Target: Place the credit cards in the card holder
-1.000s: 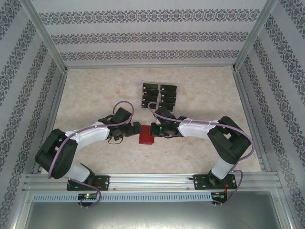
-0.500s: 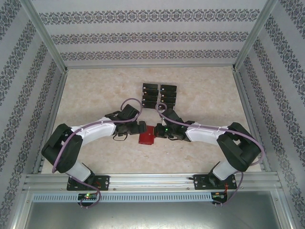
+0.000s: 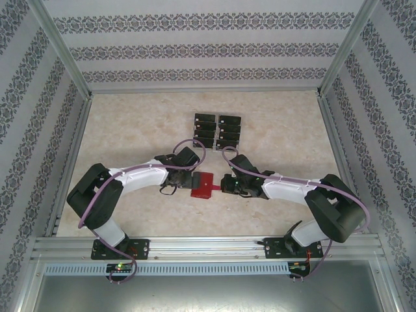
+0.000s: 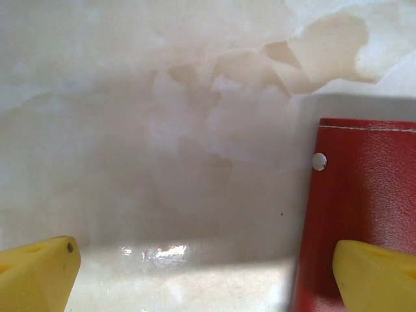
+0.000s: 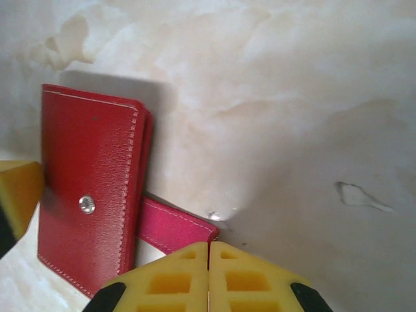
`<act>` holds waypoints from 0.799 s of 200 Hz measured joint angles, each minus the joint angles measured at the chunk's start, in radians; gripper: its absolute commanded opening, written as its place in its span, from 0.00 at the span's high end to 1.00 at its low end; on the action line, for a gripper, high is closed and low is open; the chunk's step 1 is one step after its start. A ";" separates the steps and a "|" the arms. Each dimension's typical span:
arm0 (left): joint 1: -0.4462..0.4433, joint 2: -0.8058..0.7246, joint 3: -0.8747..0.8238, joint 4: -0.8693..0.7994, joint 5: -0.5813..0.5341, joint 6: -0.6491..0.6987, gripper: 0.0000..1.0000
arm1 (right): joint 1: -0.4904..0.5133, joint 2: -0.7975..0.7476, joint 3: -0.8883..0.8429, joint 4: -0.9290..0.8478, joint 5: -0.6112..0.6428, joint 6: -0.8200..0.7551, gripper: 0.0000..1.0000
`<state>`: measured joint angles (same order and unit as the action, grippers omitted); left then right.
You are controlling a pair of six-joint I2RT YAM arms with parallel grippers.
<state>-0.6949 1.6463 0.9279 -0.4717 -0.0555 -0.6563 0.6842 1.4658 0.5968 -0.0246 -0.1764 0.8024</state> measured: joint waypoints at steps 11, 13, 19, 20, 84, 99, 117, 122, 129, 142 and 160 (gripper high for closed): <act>0.000 0.000 0.000 0.000 -0.002 -0.001 0.00 | -0.004 0.002 0.000 -0.015 0.014 -0.006 0.80; 0.000 0.000 -0.001 0.000 -0.002 -0.002 0.00 | -0.006 0.002 0.000 -0.018 0.016 -0.005 0.79; 0.000 0.000 -0.001 0.000 -0.002 -0.002 0.00 | -0.008 0.004 0.000 -0.027 0.023 -0.008 0.75; 0.000 0.000 -0.001 0.000 -0.002 -0.002 0.00 | -0.008 0.004 0.000 -0.028 0.024 -0.007 0.75; -0.005 -0.007 -0.018 0.003 -0.010 -0.021 0.00 | -0.016 -0.011 0.010 -0.077 0.041 -0.025 0.52; -0.005 -0.013 -0.022 0.003 -0.010 -0.026 0.00 | -0.021 -0.035 0.011 -0.118 0.054 -0.027 0.51; -0.005 -0.025 -0.028 -0.001 -0.010 -0.030 0.00 | -0.035 -0.079 0.013 -0.166 0.064 -0.027 0.51; -0.005 -0.029 -0.029 -0.003 -0.010 -0.030 0.00 | -0.035 -0.092 0.014 -0.177 0.064 -0.027 0.51; -0.005 -0.035 -0.030 -0.009 -0.010 -0.032 0.00 | -0.038 -0.113 0.018 -0.193 0.063 -0.027 0.51; -0.005 -0.047 -0.030 -0.017 -0.014 -0.032 0.00 | -0.039 -0.149 0.032 -0.213 0.056 -0.025 0.51; -0.005 -0.066 -0.030 -0.023 -0.019 -0.032 0.00 | -0.031 -0.193 0.059 -0.220 0.048 -0.015 0.51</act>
<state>-0.6994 1.5799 0.8982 -0.4942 -0.0742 -0.6888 0.6529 1.2724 0.6559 -0.2443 -0.1287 0.7872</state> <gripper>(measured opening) 0.999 0.490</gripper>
